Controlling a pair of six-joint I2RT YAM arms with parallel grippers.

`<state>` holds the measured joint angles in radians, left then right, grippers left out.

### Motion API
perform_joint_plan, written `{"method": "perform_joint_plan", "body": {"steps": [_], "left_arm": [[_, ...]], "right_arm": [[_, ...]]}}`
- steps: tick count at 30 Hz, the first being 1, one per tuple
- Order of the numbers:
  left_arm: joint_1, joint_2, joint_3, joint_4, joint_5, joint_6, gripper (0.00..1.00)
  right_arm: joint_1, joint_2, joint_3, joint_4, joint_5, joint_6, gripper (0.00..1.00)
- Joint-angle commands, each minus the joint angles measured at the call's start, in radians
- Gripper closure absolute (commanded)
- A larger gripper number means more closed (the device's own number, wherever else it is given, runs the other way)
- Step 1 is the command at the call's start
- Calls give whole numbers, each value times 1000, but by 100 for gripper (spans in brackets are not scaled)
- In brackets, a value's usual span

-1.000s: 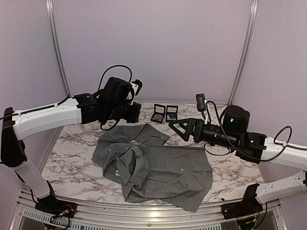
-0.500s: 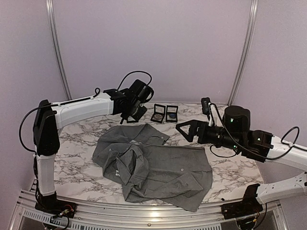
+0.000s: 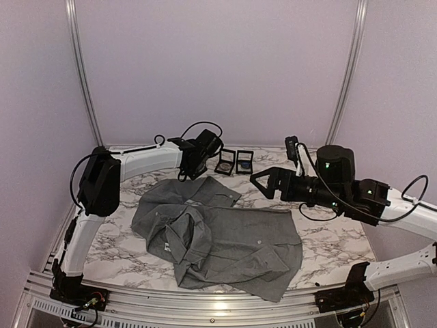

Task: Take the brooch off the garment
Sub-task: Place the brooch in the brooch box.

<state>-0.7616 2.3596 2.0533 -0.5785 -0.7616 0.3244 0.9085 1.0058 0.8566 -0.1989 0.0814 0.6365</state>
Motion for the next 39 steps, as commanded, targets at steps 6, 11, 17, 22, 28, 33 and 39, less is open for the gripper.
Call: {"method": "perform_joint_plan", "body": {"steps": [6, 11, 17, 22, 28, 33, 39], "left_arm": [[35, 168, 154, -35, -57, 149, 100], [52, 235, 236, -34, -72, 185, 100], [66, 309, 297, 11, -102, 262, 100], [73, 352, 315, 45, -116, 297, 100], [78, 371, 323, 104, -119, 333, 100], [85, 384, 330, 139, -126, 361, 100], [89, 389, 332, 169, -122, 378, 100]], "right_arm": [[-8, 48, 63, -39, 2, 27, 2], [-8, 82, 88, -55, -16, 29, 1], [-8, 114, 125, -86, -39, 21, 1], [-9, 122, 137, -97, -42, 12, 1], [-9, 154, 156, -106, -54, 5, 1], [-8, 160, 153, -98, -58, 8, 1], [-8, 170, 153, -97, -64, 10, 2]]}}
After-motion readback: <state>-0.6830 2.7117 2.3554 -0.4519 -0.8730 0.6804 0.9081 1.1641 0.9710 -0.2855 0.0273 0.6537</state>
